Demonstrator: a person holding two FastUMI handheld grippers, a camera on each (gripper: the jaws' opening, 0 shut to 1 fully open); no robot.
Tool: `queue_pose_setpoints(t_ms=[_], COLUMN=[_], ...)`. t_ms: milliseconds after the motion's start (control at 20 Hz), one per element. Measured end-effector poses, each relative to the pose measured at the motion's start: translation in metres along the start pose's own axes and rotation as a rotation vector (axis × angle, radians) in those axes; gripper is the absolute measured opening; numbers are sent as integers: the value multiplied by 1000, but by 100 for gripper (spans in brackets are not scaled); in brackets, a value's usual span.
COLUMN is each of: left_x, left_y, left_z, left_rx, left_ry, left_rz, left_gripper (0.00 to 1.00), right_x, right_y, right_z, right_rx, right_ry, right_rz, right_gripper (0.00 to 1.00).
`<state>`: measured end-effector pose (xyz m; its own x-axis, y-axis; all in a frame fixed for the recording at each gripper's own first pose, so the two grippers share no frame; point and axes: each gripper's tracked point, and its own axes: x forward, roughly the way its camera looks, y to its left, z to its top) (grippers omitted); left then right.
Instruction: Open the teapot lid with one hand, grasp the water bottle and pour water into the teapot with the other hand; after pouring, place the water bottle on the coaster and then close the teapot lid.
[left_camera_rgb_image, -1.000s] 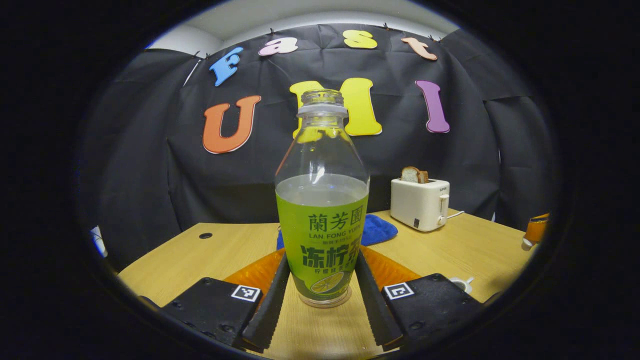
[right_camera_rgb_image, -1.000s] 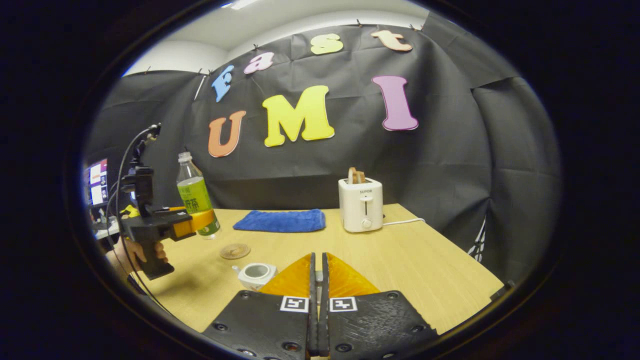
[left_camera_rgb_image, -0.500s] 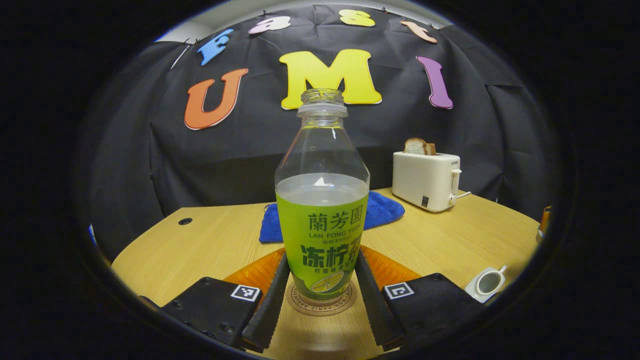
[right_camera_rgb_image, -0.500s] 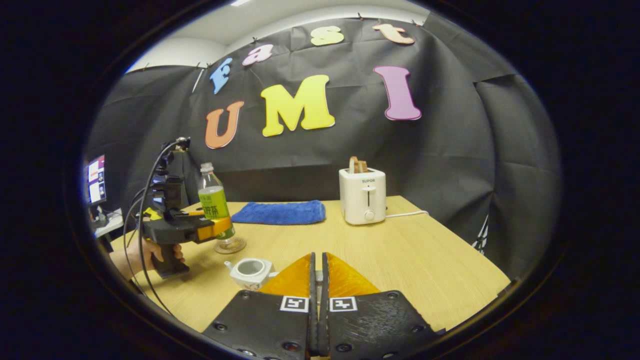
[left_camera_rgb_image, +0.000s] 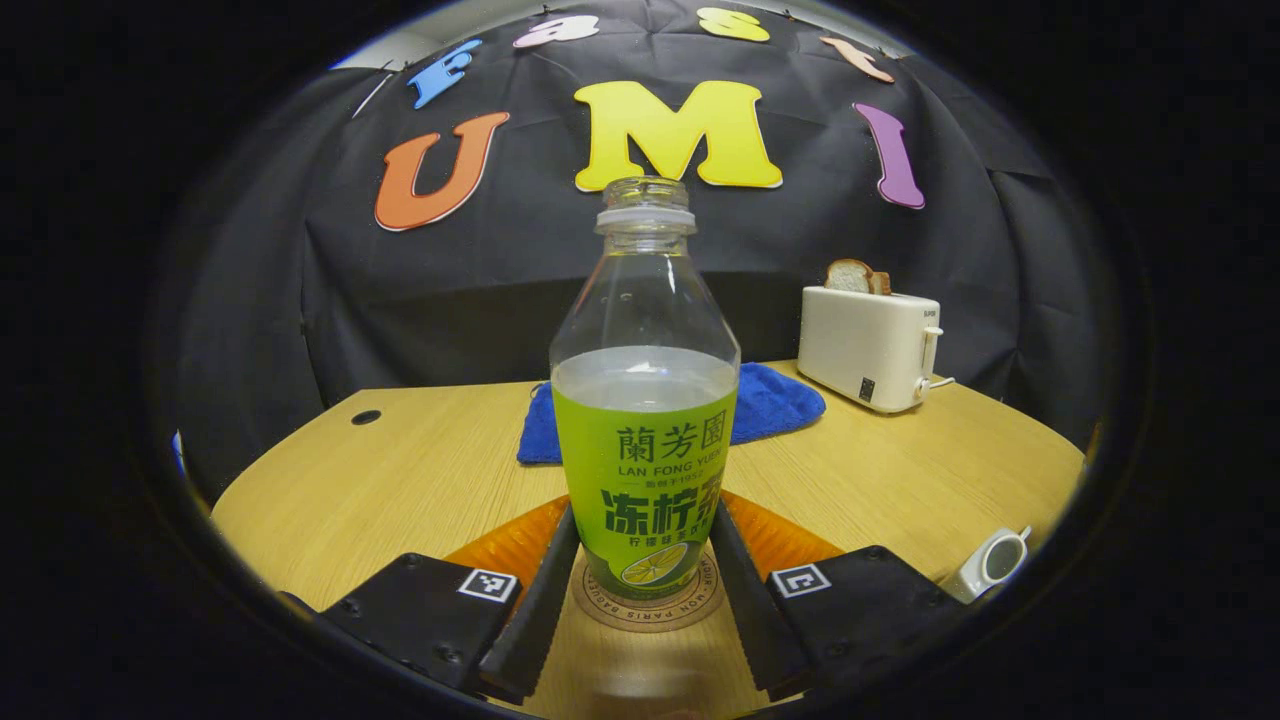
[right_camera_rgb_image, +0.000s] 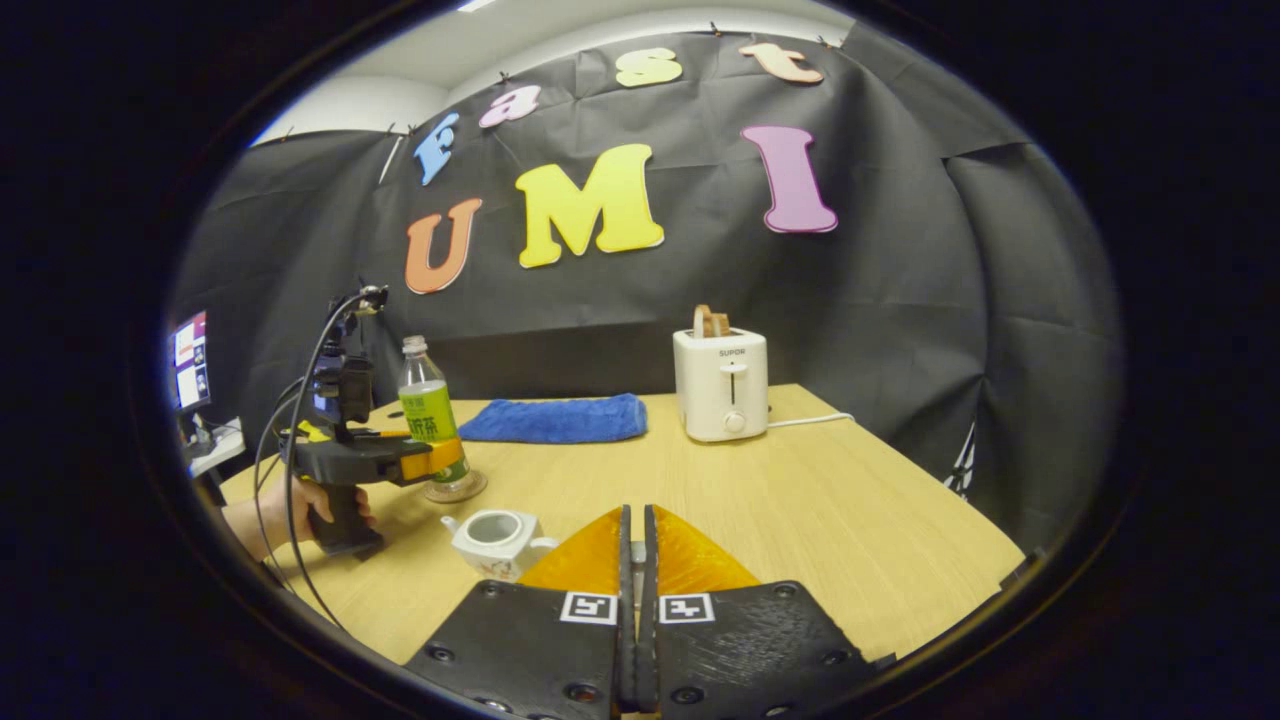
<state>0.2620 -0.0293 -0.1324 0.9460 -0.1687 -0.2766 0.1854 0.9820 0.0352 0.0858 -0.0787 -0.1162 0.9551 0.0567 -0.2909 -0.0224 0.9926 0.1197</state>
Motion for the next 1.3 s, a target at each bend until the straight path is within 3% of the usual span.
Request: queue_pose_setpoints(t_ms=[250,300,350,800,1300], left_x=[-4,-6,-6,-60,-164], left_y=[0,0,-2,12,26], left_z=[-2,0,-1,1,17], left_rx=[-7,-11,-14,-78,-106], left_ry=[11,12,12,30,-85], left_rz=[-1,-1,-3,36,108], left_gripper=[81,96,100,100,100], right_x=[-3,-3,-3,-9,8], right_y=[2,3,3,19,71], right_z=[0,1,2,14,31], right_rx=[-1,-2,-2,-29,-104], right_ry=[-3,-5,-7,-34,-62], right_rz=[-1,-1,0,29,127], right_gripper=[1,0,1,1,1])
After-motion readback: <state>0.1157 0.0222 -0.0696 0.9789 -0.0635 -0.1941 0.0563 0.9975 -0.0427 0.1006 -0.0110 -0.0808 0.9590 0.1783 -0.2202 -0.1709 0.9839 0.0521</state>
